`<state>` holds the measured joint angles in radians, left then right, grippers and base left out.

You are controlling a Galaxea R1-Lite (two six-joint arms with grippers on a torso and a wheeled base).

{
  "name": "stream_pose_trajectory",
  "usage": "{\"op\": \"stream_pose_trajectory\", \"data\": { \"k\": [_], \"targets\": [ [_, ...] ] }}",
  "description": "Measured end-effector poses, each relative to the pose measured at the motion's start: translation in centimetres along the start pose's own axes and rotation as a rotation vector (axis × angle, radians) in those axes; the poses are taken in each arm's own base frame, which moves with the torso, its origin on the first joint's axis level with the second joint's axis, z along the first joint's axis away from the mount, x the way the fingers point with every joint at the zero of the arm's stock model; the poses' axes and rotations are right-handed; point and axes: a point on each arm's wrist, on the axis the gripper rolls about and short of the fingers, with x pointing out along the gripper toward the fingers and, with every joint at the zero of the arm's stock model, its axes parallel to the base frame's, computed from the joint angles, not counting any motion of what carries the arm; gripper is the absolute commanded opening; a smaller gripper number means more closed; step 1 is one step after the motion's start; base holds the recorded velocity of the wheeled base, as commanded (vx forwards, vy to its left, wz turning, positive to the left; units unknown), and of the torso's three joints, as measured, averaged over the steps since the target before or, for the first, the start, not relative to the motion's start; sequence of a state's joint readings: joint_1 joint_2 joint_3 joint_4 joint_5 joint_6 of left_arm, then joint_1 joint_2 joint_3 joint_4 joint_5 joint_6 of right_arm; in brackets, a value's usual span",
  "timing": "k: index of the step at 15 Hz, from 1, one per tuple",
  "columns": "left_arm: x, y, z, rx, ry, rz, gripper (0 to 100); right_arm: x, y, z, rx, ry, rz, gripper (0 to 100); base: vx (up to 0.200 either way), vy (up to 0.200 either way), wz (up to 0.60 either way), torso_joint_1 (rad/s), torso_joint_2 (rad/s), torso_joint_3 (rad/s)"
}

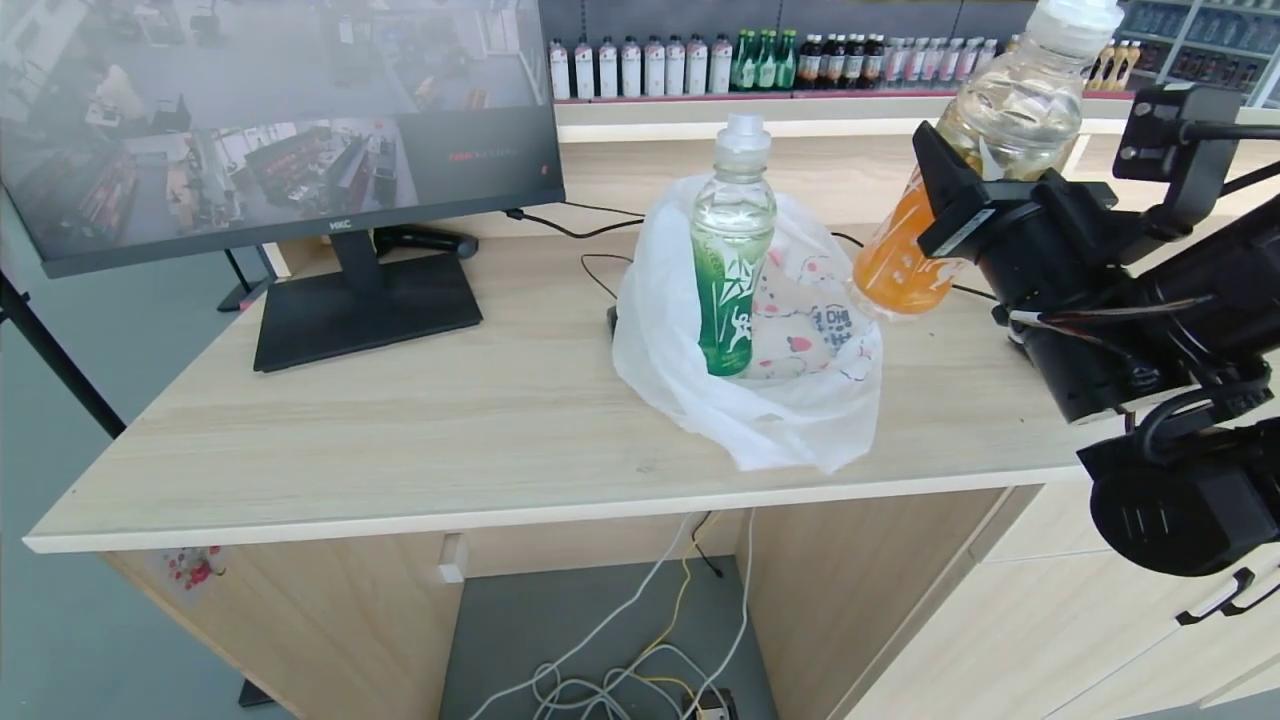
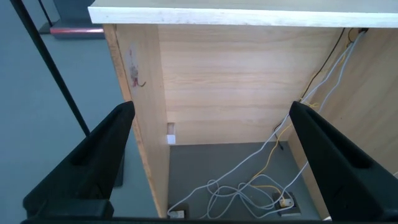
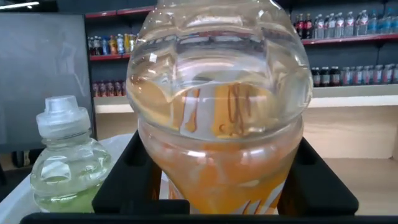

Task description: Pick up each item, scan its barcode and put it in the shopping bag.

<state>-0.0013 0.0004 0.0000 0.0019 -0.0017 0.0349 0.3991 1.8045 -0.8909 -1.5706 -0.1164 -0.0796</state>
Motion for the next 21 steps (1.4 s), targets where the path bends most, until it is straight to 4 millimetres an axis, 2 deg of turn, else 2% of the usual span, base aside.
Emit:
{"op": "stream_pose_trajectory", "data": {
  "k": [2,5,9,15,21],
  "targets": [
    [0.0,0.0,0.0,-0.005,0.000,-0.001,100,-0.1,1.0,-0.9,0.011,0.024,0.035,0,0.000,0.000,0.00,0.000,0.00,0.000],
    [0.0,0.0,0.0,-0.006,0.000,0.000,100,0.4,1.1,-1.8,0.011,0.029,0.034,0,0.000,0.000,0.00,0.000,0.00,0.000],
    [0.0,0.0,0.0,-0.007,0.000,0.001,100,1.0,1.1,-3.2,0.005,0.041,0.027,0,0.000,0.000,0.00,0.000,0.00,0.000],
    [0.0,0.0,0.0,-0.008,0.000,0.000,100,1.4,1.4,-6.5,0.002,0.096,0.032,0,0.000,0.000,0.00,0.000,0.00,0.000],
    [0.0,0.0,0.0,-0.011,0.000,0.000,100,1.6,0.8,-9.2,-0.007,0.135,0.017,0,0.000,0.000,0.00,0.000,0.00,0.000]
  ]
}}
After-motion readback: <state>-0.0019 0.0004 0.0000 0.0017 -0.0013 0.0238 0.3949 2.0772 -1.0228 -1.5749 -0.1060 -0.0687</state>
